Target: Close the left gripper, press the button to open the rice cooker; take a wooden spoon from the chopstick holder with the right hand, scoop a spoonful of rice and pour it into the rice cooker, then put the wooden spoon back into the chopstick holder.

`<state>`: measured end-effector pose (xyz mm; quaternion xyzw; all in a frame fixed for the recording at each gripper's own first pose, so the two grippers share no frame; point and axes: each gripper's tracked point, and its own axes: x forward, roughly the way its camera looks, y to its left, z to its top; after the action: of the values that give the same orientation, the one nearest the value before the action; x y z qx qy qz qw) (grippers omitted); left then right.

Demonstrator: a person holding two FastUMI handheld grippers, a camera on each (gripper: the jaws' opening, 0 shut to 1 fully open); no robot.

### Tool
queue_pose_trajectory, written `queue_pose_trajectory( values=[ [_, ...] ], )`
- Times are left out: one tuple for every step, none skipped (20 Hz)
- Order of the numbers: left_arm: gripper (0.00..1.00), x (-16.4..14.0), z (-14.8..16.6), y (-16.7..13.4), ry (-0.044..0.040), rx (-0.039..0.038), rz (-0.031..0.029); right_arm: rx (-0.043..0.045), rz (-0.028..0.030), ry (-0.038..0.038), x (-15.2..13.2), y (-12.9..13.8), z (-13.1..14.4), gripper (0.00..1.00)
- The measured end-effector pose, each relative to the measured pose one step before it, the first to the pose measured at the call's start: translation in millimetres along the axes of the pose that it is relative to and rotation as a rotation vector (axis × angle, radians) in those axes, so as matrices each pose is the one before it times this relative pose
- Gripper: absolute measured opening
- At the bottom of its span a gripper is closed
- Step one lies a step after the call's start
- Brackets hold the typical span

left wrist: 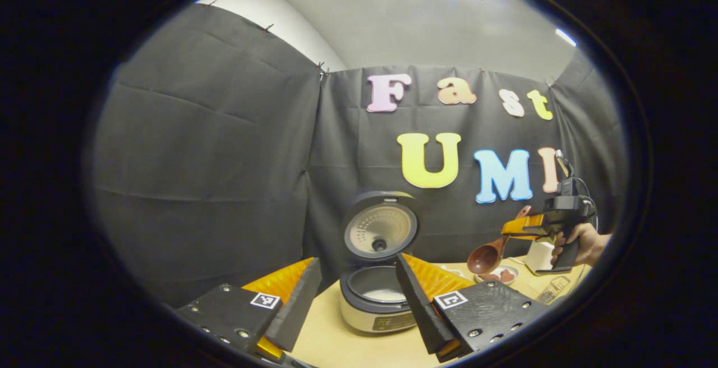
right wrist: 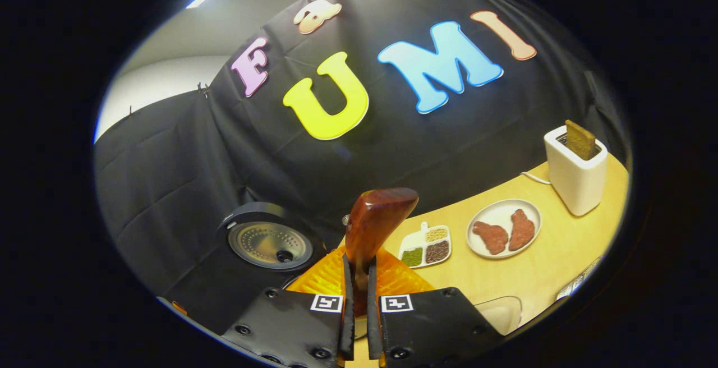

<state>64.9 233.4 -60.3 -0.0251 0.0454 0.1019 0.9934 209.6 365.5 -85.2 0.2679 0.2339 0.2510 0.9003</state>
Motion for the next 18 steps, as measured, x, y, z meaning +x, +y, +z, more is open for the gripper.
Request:
queue_pose_trajectory(
  values=[
    [0.82, 0.75, 0.19, -6.62, -0.00175, -0.00204, -0.01253, -0.0037, -0.01868, -0.00982, -8.12, -9.36, 6.25, 0.11],
    [0.82, 0.49, 1.44, -5.24, -0.00157, -0.00186, -0.01163, -0.00496, -0.02193, -0.0111, -8.2, -12.03, 4.38, 0.11],
    [0.82, 1.55, -0.14, -5.57, -0.00221, -0.00166, -0.01141, -0.00527, -0.0213, -0.01011, -7.35, -12.17, 4.82, 0.11],
    [0.82, 1.54, 1.32, -6.46, -0.00177, -0.0014, -0.01066, -0.00558, -0.02232, -0.00846, -9.73, -10.0, 6.06, 0.11],
    [0.82, 0.17, 0.99, -5.93, -0.00294, -0.00176, -0.01008, -0.00774, -0.02257, -0.00794, -8.62, -11.67, 3.93, 0.11],
    [0.82, 1.61, 1.47, -6.32, -0.00316, -0.00188, -0.01016, -0.00974, -0.02275, -0.00831, -8.14, -12.13, 3.2, 0.11],
    [0.82, 1.09, 1.63, -5.12, -0.00209, -0.00137, -0.00948, -0.01119, -0.02407, -0.00759, -7.66, -13.58, 3.71, 0.11],
    [0.82, 1.52, 2.56, -4.74, -0.00275, -0.00042, -0.00859, -0.01243, -0.02441, -0.00575, -8.32, -13.24, 2.1, 0.11],
    [0.82, -0.21, 1.03, -5.1, -0.00298, -0.00019, -0.0072, -0.01278, -0.02281, -0.00537, -6.89, -13.22, 2.16, 0.11],
    [0.82, 0.43, 1.35, -5.19, -0.00292, -0.00069, -0.00729, -0.0118, -0.0212, -0.00484, -5.58, -12.39, 1.79, 0.11],
    [0.82, 0.52, -0.15, -5.64, -0.00239, -0.00148, -0.006, -0.00938, -0.02051, 0.00077, -5.24, -12.95, 0.11, 0.11],
    [0.82, 1.33, 1.73, -4.71, -0.00093, -0.00134, -0.00664, -0.00403, -0.01943, 0.002, -5.48, -11.24, -1.42, 0.11],
    [0.82, -0.67, 1.87, -4.83, 0.0014, -0.00169, -0.00399, 0.00012, -0.01673, 0.00042, -3.85, -10.61, -0.08, 0.11],
    [0.82, 0.44, 2.12, -3.52, -0.00124, -0.00172, -0.00506, 0.0001, -0.01512, -0.00303, -3.73, -9.41, 0.24, 0.11],
    [0.82, 0.06, -0.5, -3.96, -0.00049, -0.00184, -0.00592, -0.00355, -0.01548, -0.00249, -3.58, -9.98, 0.29, 0.11],
    [0.82, -0.81, 1.21, -4.03, -0.00127, 0.00015, -0.00492, -0.00895, -0.01549, -0.00036, -3.11, -10.11, -1.73, 0.11],
    [0.82, -2.21, 1.29, -3.98, -0.00068, 0.00201, -0.00342, -0.01312, -0.01741, 0.00027, -2.6, -10.6, -1.46, 0.11],
    [0.82, -1.67, 0.3, -2.58, -0.0012, 0.00142, -0.00209, -0.01399, -0.01773, -0.00207, -1.68, -10.48, -1.88, 0.11]
  ],
)
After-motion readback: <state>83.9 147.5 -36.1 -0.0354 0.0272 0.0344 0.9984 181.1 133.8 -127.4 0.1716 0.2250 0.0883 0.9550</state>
